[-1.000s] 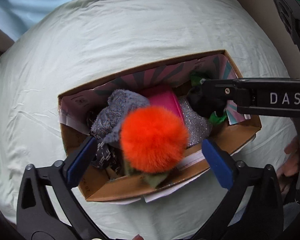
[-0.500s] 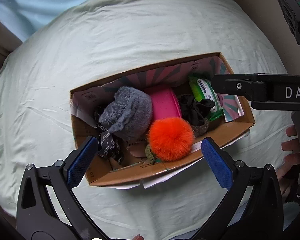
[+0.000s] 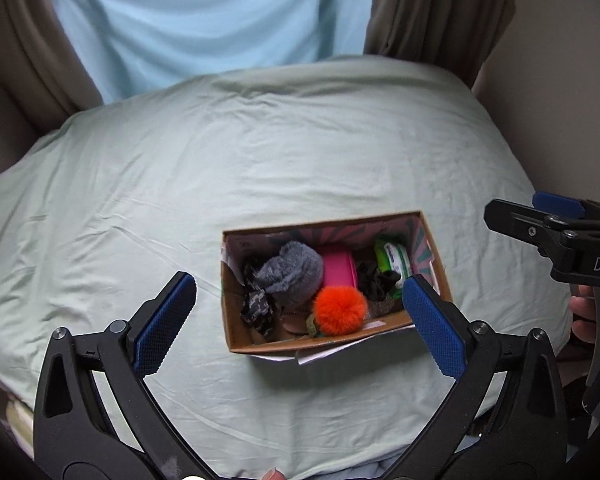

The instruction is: Organize soft objects

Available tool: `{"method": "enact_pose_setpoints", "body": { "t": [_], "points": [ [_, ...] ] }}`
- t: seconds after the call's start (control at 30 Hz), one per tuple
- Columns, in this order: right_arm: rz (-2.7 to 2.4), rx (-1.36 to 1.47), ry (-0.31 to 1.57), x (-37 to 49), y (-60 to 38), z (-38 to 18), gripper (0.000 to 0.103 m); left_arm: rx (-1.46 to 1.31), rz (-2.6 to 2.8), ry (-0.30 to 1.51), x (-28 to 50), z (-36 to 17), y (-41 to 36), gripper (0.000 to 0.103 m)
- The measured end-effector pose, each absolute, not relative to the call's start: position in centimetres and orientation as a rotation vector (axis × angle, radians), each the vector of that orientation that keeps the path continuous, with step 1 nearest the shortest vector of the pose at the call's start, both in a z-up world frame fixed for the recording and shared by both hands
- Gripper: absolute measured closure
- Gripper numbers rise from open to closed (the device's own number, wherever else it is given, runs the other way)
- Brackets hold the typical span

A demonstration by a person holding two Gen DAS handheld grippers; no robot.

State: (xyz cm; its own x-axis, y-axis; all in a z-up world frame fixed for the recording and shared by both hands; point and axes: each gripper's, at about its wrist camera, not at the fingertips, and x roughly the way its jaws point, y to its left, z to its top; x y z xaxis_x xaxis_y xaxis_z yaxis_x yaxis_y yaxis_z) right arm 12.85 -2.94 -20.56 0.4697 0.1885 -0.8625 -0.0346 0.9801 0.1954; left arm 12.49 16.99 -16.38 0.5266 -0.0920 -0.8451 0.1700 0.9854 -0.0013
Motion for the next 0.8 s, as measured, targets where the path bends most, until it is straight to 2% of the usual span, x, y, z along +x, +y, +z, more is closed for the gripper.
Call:
{"method": "enact_pose_setpoints", "body": {
  "t": [0.23, 0.43, 0.8],
  "points": [
    [0.075, 0.098, 0.903, 9.6, -3.7, -10.9, 0.0, -0.012, -0.103, 0.807, 9.8, -7.3, 18.5, 0.0],
    [0.037, 0.065, 0.782, 6.6, -3.9, -5.2, 0.0, -0.06, -0.081, 0.677, 7.1, -1.4, 18.5, 0.0],
    [-0.021, 0.035, 0.602, 2.3, -4.6, -0.4, 0.0, -0.015, -0.056, 0.529, 3.5, 2.4, 16.9, 0.0]
  ]
}}
